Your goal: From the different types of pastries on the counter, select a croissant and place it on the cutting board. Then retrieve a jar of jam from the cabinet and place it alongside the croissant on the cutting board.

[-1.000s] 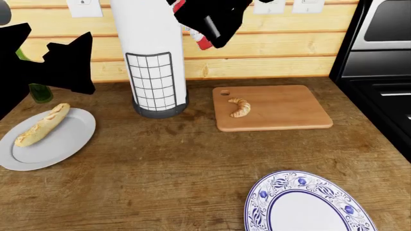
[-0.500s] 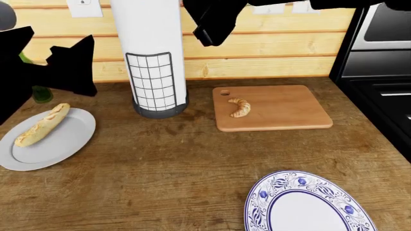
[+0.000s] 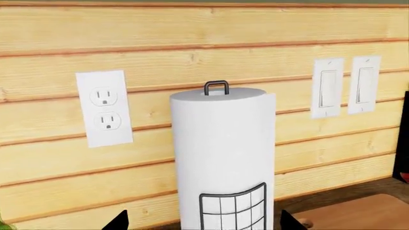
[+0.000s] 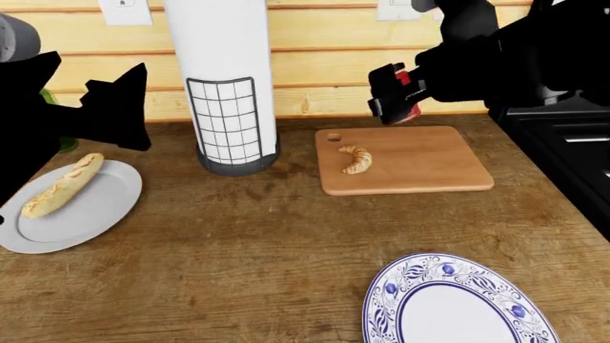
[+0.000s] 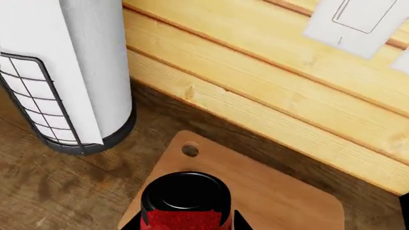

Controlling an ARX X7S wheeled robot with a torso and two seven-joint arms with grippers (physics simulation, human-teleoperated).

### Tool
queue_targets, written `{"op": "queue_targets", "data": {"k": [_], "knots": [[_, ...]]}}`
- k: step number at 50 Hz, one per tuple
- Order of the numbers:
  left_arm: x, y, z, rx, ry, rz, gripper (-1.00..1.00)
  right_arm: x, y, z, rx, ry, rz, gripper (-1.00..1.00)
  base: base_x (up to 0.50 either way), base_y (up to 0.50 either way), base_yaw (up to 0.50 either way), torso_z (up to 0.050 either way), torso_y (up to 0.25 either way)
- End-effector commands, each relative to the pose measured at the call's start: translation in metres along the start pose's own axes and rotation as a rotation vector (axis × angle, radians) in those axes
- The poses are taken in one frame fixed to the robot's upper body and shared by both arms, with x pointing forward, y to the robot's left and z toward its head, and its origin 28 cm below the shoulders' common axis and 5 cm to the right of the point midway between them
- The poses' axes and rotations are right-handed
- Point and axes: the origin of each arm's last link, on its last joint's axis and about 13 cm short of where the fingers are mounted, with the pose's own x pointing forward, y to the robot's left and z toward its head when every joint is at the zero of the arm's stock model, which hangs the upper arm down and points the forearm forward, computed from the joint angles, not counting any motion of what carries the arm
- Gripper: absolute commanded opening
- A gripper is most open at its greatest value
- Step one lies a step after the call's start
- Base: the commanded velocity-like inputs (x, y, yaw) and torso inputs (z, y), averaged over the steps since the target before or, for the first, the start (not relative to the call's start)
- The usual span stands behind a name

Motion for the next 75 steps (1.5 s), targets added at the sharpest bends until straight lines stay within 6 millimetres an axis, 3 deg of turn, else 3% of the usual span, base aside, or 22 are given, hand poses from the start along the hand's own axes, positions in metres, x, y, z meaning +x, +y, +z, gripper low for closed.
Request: {"op": "queue_targets", "data": {"k": [1,17,24,44,75], "knots": [[0.001,-0.001,-0.002,-0.002,0.003,-0.002,1.0,0.005,-0.012,-0.003,0.129,-0.143,-0.012,-1.0,0.0,0.0,0.0,0.0,0.0],[0.002,-0.001,-0.006,-0.01,0.01,-0.005,1.0,0.026,-0.01,-0.035,0.137,-0.098,-0.047,-1.0,0.0,0.0,0.0,0.0,0.001],[0.003,-0.002,-0.006,-0.011,0.011,-0.007,1.0,0.029,-0.006,-0.059,0.126,-0.175,-0.073,-1.0,0.0,0.0,0.0,0.0,0.0],[0.005,-0.005,-0.006,-0.007,0.013,-0.014,1.0,0.046,0.002,-0.1,0.155,-0.28,-0.148,-1.0,0.0,0.0,0.0,0.0,0.001],[0.006,-0.009,-0.009,0.006,0.015,-0.038,1.0,0.067,-0.015,-0.087,0.153,-0.221,-0.183,-1.0,0.0,0.0,0.0,0.0,-0.005]]}}
